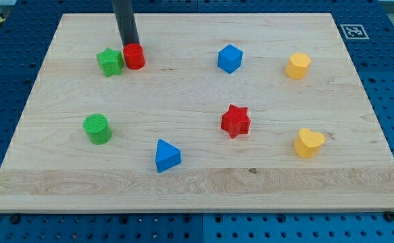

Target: Nudge red circle left a bit

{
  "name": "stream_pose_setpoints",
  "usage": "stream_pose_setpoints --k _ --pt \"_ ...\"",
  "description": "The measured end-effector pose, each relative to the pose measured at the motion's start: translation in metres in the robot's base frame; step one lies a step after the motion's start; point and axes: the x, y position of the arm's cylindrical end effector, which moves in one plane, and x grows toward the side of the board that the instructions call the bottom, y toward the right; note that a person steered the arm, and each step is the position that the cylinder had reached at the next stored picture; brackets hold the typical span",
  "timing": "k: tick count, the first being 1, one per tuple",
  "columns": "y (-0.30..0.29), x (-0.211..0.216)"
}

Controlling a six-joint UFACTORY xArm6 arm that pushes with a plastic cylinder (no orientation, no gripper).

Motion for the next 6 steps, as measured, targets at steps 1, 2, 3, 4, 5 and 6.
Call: stream_pose_setpoints --k 1,2,3,4,5,6 --pt "0.004 -0.007" --pt "0.033 -0.009" --pt "0.038 -0.007" --pt "0.038 0.015" --pt "0.037 0.017" --pt "0.036 0.020"
